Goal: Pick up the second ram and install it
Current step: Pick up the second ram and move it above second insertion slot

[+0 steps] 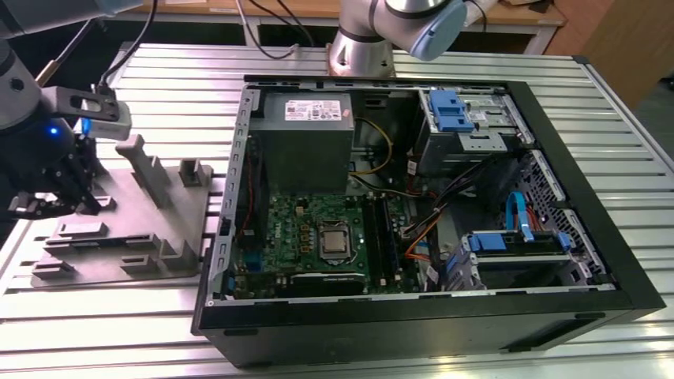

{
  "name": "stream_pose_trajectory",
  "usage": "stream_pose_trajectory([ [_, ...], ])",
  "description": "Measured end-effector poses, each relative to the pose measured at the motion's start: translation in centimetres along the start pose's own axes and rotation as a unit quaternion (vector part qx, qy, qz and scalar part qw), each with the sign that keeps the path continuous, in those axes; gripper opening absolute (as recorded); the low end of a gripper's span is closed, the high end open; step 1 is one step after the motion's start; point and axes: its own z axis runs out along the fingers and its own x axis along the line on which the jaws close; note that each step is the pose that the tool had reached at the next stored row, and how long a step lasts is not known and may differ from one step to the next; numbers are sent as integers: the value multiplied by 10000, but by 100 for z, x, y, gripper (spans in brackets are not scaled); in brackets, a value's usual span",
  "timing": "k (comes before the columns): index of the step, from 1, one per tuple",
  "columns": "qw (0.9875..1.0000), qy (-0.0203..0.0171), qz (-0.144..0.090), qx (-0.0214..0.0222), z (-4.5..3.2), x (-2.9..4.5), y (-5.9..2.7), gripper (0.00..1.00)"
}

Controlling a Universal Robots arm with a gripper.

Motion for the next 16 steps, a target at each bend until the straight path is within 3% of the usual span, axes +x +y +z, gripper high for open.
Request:
stream_pose_trajectory([
  [5,9989,20,-460,-11,47,1,-2,10],
  [9,9966,36,-819,-20,83,2,-4,10],
  [13,9931,52,-1169,-29,112,3,-5,10],
  [16,9928,53,-1196,-30,112,3,-4,10],
])
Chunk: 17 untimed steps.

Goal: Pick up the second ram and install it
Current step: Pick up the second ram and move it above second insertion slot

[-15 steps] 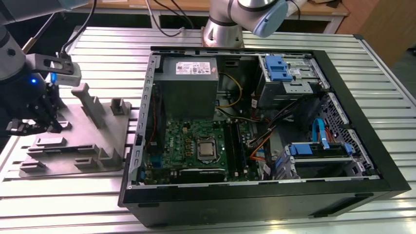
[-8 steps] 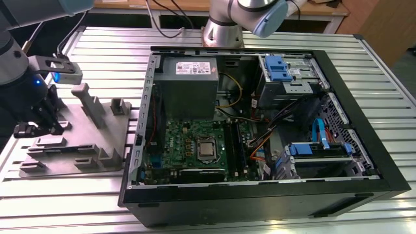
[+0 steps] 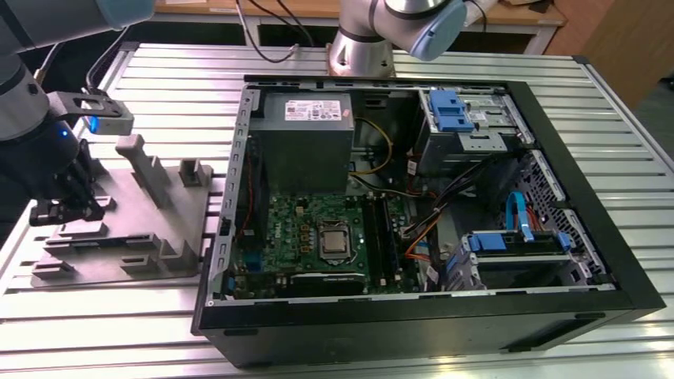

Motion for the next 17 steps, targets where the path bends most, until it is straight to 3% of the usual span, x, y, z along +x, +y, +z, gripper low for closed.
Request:
stream_pose_trajectory([
  [6,10000,1,9,2,19,11,1,10],
  [17,9997,-1,237,15,88,53,13,10],
])
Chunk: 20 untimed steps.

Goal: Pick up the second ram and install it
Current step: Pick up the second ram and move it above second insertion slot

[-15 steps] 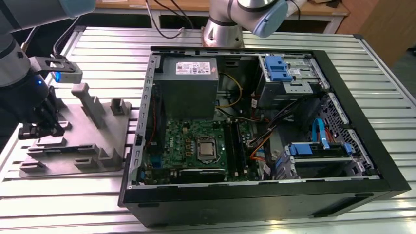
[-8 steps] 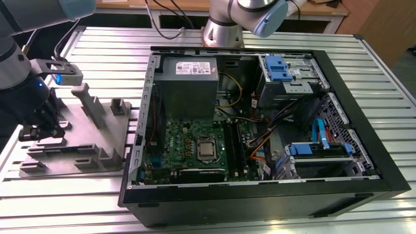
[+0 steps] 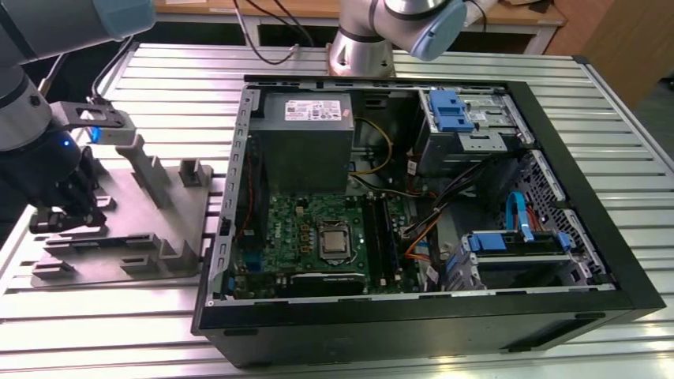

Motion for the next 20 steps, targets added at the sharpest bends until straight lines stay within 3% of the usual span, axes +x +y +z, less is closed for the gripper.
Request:
stream_pose_trajectory([
  [6,10000,-1,5,1,15,75,32,10],
  [20,10000,0,5,19,127,115,98,10],
])
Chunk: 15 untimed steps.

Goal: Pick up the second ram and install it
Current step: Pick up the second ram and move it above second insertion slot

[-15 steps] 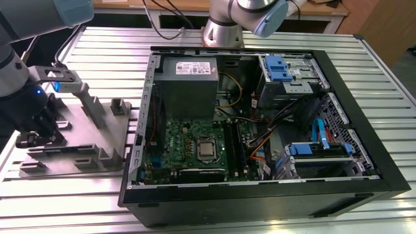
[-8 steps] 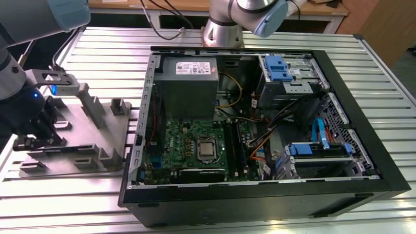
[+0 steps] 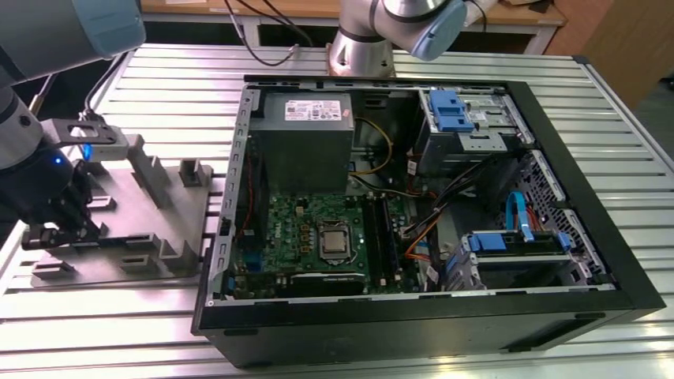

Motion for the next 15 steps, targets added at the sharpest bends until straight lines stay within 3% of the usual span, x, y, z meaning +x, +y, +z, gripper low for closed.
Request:
stream_pose_trajectory([
  [9,10000,8,0,-1,3,1,-1,11],
  [14,10000,9,0,-1,3,1,0,30],
  [15,10000,10,0,-1,5,1,0,30],
])
